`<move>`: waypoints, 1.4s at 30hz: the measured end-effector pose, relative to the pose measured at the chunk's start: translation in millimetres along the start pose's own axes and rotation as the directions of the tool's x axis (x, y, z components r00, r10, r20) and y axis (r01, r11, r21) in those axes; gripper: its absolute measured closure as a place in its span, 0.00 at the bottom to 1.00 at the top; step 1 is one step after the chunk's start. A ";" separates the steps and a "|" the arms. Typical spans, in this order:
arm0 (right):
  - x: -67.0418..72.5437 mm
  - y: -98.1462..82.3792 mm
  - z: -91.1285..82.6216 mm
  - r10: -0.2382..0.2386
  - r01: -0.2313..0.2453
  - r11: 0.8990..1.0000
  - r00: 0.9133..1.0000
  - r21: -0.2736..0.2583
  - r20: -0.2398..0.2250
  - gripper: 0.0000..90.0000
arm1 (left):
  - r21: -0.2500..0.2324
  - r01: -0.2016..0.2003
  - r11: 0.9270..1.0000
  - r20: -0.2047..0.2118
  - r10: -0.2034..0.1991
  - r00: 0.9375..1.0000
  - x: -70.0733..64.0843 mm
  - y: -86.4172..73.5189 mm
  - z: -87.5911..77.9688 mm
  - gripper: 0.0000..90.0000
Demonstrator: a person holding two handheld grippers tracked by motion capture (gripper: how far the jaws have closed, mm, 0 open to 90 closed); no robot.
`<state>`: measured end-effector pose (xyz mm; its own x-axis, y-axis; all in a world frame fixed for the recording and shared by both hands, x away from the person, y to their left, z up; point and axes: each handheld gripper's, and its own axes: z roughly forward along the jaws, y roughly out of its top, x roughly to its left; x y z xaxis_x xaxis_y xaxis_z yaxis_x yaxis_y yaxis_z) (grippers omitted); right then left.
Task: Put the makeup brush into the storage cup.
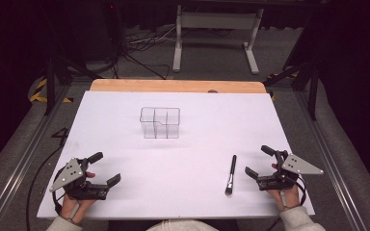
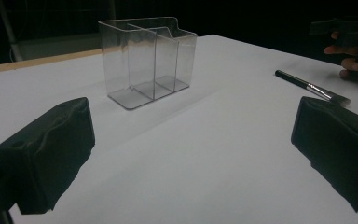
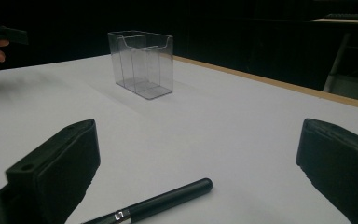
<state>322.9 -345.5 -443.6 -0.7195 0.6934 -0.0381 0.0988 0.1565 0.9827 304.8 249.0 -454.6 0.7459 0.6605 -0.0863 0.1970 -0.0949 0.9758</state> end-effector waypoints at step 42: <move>5.4 67.3 39.1 -0.144 0.212 0.925 0.964 0.316 -0.223 0.04 | 0.006 -0.005 1.000 0.036 0.004 0.999 -1.8 5.4 -0.5 0.03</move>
<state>352.5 -303.7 -384.8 -0.8612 0.4890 -0.1383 0.1561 0.5137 0.8437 304.2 247.6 -449.1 0.7693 0.6326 -0.0893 0.1976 -0.1027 0.9749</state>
